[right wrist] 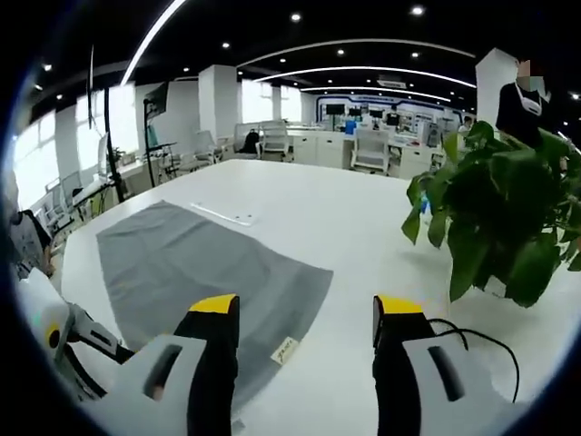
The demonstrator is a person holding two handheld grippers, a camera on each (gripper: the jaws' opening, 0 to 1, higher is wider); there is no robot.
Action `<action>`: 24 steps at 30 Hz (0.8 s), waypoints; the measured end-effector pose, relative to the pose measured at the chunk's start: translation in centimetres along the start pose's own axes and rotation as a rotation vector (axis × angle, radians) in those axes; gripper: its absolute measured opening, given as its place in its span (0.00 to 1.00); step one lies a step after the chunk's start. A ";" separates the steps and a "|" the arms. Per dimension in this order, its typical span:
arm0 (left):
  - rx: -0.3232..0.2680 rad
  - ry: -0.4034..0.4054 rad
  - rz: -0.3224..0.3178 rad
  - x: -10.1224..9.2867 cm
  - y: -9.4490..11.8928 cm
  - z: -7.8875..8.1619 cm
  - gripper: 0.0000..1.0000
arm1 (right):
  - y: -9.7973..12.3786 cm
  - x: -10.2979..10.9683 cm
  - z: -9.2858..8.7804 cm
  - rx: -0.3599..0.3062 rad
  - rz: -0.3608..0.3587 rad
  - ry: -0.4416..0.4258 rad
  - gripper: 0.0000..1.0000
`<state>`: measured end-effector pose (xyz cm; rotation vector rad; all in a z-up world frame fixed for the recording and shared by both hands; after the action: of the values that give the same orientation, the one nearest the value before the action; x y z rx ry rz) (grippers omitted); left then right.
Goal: Fold the towel on the table until its edges align and the towel forms a compact rectangular stack.
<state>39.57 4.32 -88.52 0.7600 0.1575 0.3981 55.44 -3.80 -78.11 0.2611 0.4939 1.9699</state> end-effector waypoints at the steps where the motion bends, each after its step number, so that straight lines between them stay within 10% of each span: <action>1: 0.006 -0.001 0.006 0.1 -0.3 -0.2 0.53 | -0.2 0.0 -0.1 -0.001 0.001 -0.003 0.59; 24: 0.015 0.030 -0.020 0.7 -1.5 -0.3 0.27 | -6.5 -1.6 -1.2 0.032 -0.032 -0.050 0.57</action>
<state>40.61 3.81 -89.82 0.7667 0.1964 0.3896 60.92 -3.03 -82.08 0.3198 0.4949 1.9208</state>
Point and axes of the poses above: the point that each gripper's makers call its tool centre point, and the gripper's own axes: y roughly backward along the fingers, x roughly to its left, z roughly out of its top, the point moved 2 cm from there along y, roughly backward along the fingers, and after that the axes turned 6 degrees about -z, right-handed, at the moved point
